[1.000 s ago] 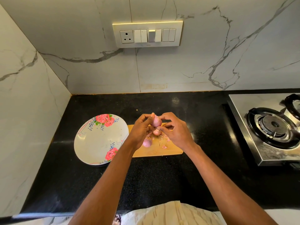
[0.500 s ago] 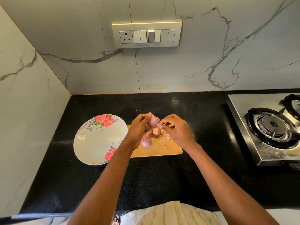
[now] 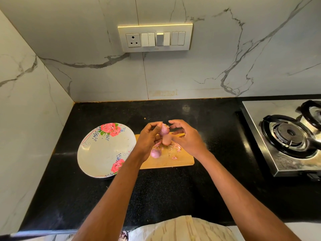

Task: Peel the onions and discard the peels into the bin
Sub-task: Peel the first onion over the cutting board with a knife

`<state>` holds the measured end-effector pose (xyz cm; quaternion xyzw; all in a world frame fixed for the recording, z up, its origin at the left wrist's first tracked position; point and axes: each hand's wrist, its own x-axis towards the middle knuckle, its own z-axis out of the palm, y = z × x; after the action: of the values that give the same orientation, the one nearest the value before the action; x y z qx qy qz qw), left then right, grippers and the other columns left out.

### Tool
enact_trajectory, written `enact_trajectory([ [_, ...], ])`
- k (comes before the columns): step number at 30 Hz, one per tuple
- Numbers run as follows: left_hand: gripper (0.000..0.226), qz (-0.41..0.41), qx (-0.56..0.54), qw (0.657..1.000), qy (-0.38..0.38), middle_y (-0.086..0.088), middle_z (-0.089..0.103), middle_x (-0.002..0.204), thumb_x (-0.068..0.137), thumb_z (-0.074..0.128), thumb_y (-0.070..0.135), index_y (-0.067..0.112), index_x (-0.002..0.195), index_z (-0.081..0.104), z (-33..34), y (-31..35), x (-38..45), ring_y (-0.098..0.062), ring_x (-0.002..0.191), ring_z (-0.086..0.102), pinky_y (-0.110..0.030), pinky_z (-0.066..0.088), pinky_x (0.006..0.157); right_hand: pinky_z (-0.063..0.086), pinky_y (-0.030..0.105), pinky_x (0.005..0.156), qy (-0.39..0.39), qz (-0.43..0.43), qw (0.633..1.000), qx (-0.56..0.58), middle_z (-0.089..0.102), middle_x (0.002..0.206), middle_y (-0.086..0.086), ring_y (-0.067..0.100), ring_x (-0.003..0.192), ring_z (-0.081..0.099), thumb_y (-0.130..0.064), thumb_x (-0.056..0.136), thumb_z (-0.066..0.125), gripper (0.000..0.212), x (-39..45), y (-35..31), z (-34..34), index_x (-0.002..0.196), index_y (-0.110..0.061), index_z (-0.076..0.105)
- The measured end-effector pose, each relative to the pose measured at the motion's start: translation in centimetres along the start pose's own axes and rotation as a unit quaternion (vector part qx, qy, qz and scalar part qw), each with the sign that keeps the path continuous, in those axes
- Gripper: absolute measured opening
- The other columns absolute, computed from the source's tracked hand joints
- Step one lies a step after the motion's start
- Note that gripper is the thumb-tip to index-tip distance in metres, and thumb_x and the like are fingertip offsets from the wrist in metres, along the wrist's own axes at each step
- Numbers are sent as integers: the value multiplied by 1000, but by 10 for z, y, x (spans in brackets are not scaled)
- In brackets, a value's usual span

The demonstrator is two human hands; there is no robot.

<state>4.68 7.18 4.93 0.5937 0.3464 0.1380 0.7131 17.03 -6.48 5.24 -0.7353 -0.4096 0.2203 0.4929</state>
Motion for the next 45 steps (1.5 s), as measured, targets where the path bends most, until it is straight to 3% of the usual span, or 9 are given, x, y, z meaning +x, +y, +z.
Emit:
enact_trajectory([
  [5, 33, -6, -6, 1000, -25, -3, 69, 121, 103, 50, 40, 20, 126, 63, 2, 6, -3, -22, 110, 69, -37, 57, 97, 55, 15, 79, 33, -63, 997, -29, 66, 113, -12, 4, 97, 68, -29, 83, 83, 34, 2, -1, 5, 115, -33, 72],
  [10, 33, -13, 1, 999, -36, -6, 69, 122, 106, 47, 39, 20, 128, 63, -2, 5, 0, -23, 109, 69, -38, 57, 99, 53, 14, 78, 46, -43, 998, 6, 72, 95, -13, 4, 91, 69, -21, 86, 81, 13, 2, -1, 3, 97, -25, 76],
  [14, 33, -18, 8, 999, -39, -5, 68, 122, 107, 46, 37, 21, 130, 62, -4, 1, 2, -22, 108, 70, -39, 56, 100, 50, 14, 73, 40, -22, 999, -19, 70, 89, -17, 4, 84, 68, -25, 93, 74, 5, 3, 2, 1, 97, -23, 74],
  [20, 36, -14, 6, 999, -36, -4, 67, 123, 107, 44, 36, 19, 134, 59, -2, 0, -1, -20, 107, 69, -37, 56, 100, 61, 35, 81, 66, 11, 998, 22, 71, 94, -13, 10, 89, 71, -26, 97, 68, 5, 1, 10, 4, 102, -25, 70],
  [23, 34, -13, 5, 999, -34, -4, 68, 122, 107, 45, 36, 19, 133, 60, -2, -1, -2, -20, 107, 70, -36, 56, 99, 57, 25, 87, 52, 9, 998, 34, 70, 102, -16, 5, 99, 67, -31, 92, 75, 18, -3, 4, 5, 108, -27, 68],
  [27, 33, -15, 17, 999, -33, -3, 68, 123, 107, 46, 39, 22, 131, 61, -1, -4, -1, -21, 111, 69, -38, 56, 100, 52, 12, 80, 25, -5, 999, 20, 67, 109, -11, 0, 99, 65, -28, 85, 82, 28, -3, -3, 11, 108, -31, 67],
  [35, 34, -10, 35, 998, -52, -2, 69, 123, 106, 45, 40, 24, 131, 63, -7, -2, -1, -21, 112, 69, -39, 55, 101, 52, 13, 77, 34, -46, 998, -15, 70, 95, -15, 4, 91, 68, -26, 84, 82, 15, -1, 1, 3, 96, -21, 74],
  [40, 33, -10, 33, 998, -47, -2, 69, 124, 106, 45, 39, 25, 131, 62, -6, -1, 0, -21, 112, 69, -40, 55, 101, 52, 15, 71, 22, -15, 1000, -10, 70, 85, -18, 5, 83, 68, -26, 88, 78, 8, -2, 6, 1, 92, -21, 74],
  [45, 33, -7, 15, 999, -35, -4, 68, 123, 107, 44, 38, 22, 131, 62, -5, 2, -2, -22, 112, 68, -34, 57, 97, 50, 10, 81, 35, 0, 999, 15, 70, 104, -15, -2, 97, 67, -27, 90, 77, 27, -5, 3, -2, 114, -28, 66],
])
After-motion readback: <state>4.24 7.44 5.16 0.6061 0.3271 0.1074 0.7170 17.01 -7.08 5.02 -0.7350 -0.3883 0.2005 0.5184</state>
